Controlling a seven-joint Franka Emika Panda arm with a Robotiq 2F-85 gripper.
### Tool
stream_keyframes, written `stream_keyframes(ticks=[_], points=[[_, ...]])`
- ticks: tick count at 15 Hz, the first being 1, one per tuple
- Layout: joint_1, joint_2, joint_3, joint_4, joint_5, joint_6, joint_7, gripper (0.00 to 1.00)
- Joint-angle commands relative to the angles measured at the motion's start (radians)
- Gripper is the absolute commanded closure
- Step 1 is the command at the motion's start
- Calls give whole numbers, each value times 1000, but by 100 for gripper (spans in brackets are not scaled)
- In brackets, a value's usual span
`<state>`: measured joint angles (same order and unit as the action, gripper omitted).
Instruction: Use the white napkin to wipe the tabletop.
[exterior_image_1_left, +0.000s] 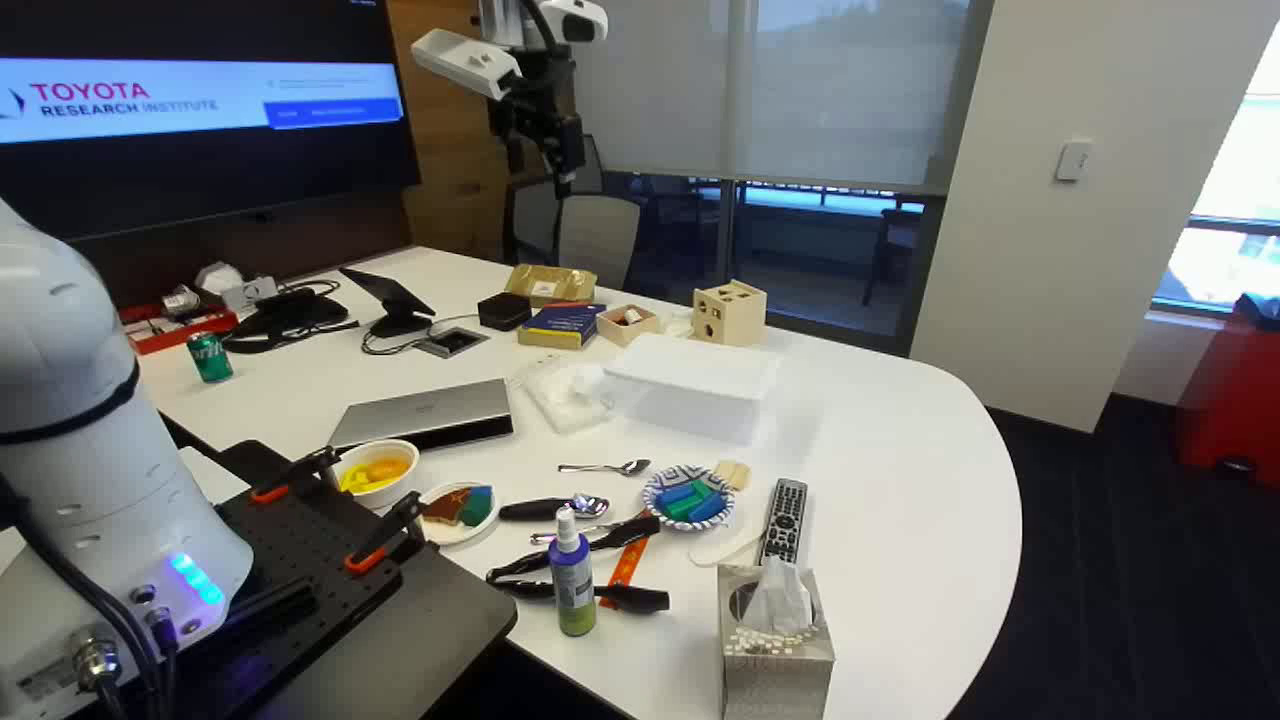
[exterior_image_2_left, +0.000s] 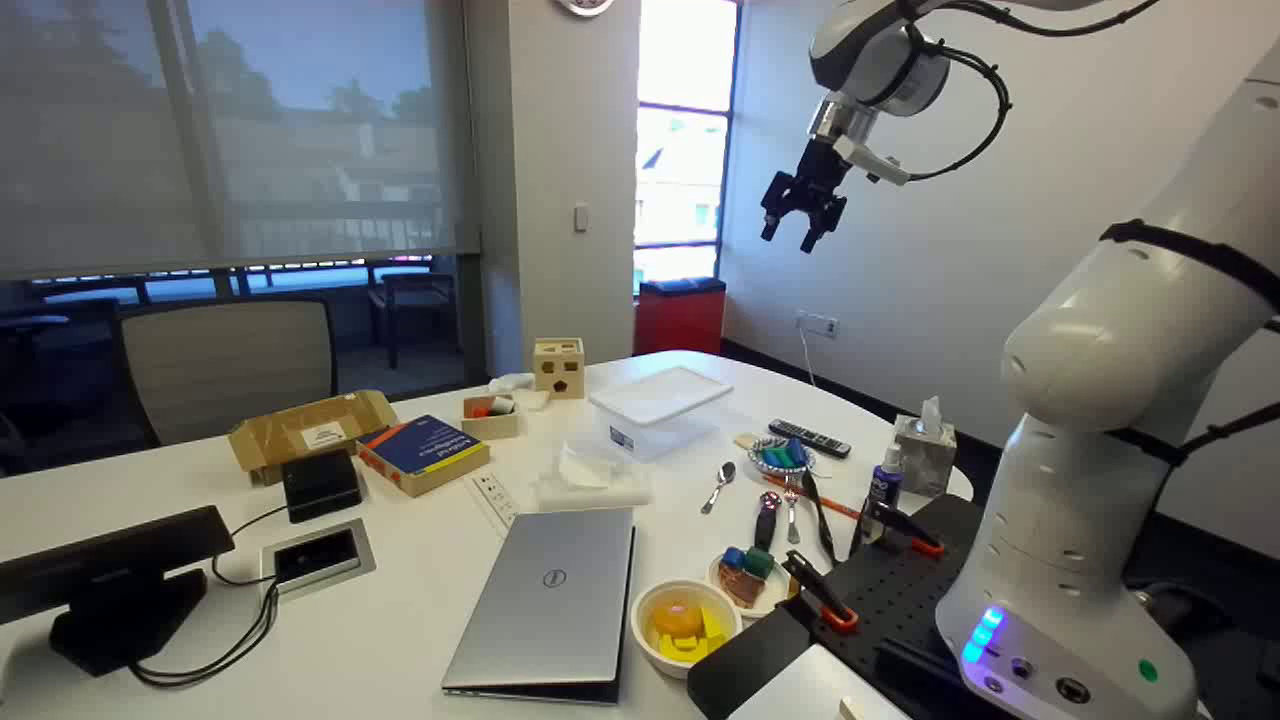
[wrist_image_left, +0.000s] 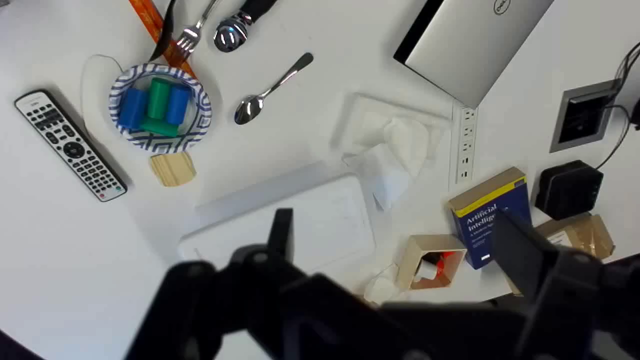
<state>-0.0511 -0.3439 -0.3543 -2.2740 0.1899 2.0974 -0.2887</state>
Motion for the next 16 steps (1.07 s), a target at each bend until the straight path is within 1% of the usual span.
stream_keyframes(ticks=[1, 4, 5, 6, 7, 8, 9, 10, 13, 15, 16], points=[[-34, 5, 30, 3, 13, -5, -10, 0], [25, 166, 63, 23, 89, 78, -44, 0], [33, 197, 77, 29, 119, 82, -63, 0], [42, 242, 99, 36, 147, 100, -79, 0], [49, 293, 129, 45, 173, 129, -68, 0], [59, 347, 160, 55, 210, 166, -80, 0], [62, 406, 197, 72, 218, 201, -66, 0], [65, 465, 230, 94, 252, 224, -79, 0], [58, 658, 332, 182, 255, 305, -20, 0], [59, 789, 377, 252, 218, 381, 36, 0], [65, 857, 387, 292, 187, 424, 78, 0]])
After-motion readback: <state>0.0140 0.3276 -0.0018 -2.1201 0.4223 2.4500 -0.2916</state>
